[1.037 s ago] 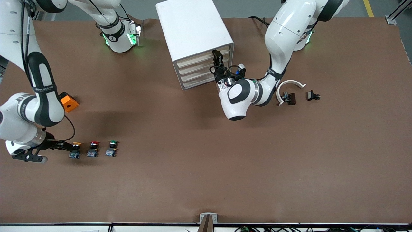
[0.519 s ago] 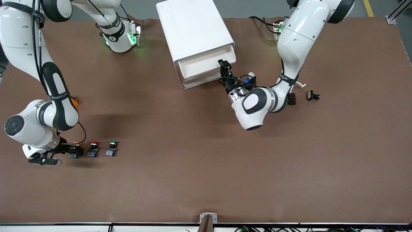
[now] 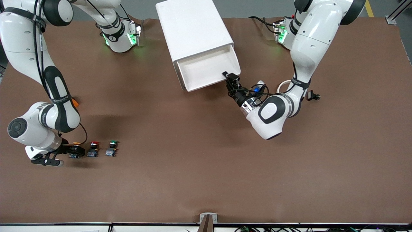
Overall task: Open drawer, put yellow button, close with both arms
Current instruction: 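Grasp the yellow button with the right gripper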
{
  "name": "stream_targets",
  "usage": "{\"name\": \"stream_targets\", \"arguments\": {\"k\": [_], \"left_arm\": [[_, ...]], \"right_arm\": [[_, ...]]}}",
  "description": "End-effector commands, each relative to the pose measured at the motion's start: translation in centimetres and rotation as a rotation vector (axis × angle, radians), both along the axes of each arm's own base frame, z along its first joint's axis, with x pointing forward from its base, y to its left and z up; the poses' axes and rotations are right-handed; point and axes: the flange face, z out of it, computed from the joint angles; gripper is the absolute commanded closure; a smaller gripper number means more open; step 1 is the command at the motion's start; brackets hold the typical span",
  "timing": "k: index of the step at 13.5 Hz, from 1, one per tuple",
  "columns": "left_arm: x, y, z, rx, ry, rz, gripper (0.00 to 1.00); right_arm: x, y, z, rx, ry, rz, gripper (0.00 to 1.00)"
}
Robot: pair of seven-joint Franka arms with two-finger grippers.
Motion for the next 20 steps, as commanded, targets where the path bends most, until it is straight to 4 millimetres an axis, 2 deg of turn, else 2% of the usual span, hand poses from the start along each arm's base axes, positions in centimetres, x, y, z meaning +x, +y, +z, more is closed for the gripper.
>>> {"name": "stream_targets", "arguments": {"k": [1,2,3,5,9,10,11,12,13,15,17,20], "left_arm": [[1.8,0.9,0.7,-0.007,-0.049,0.061,0.85],[2.3,1.3,0.9,-0.017,-0.052,0.089,0.85],[3.3,2.1,1.1,-0.021,-0.064,0.121,0.85],[4.1,2.6,1.2,-0.025,-0.08,0.15,0.83],[4.1,2.7,1.2,-0.027,-0.085,0.148,0.8],[4.0,2.6,1.1,-0.026,-0.083,0.146,0.61],[4.0,2.6,1.1,-0.026,-0.083,0.144,0.26],[4.0,2.6,1.1,-0.033,-0.089,0.144,0.0],[4.1,2.6,1.3,-0.055,-0.104,0.142,0.0],[4.2,2.6,1.6,-0.065,-0.113,0.145,0.0],[5.0,2.4,3.0,-0.118,-0.181,0.132,0.0],[6.0,2.9,4.2,-0.168,-0.284,0.089,0.0]], "right_arm": [[0.5,-0.4,0.0,0.009,-0.01,0.005,0.32],[0.5,-0.4,0.0,0.009,-0.01,0.005,0.73],[0.5,-0.5,0.0,0.008,-0.008,0.004,1.0],[0.5,-0.5,0.0,0.007,-0.008,0.007,1.0],[0.6,-0.1,0.8,0.009,-0.004,0.012,1.0],[0.6,0.4,1.5,0.018,0.021,0.016,1.0],[0.6,0.5,3.1,0.03,0.037,0.01,1.0],[0.7,1.1,5.0,0.041,0.054,0.007,1.0],[0.7,1.6,7.5,0.056,0.075,-0.02,1.0],[0.4,4.9,12.4,0.079,0.115,-0.074,1.0],[-0.5,9.4,16.8,0.094,0.151,-0.157,1.0],[-2.4,19.2,21.8,0.093,0.194,-0.276,1.0]]}}
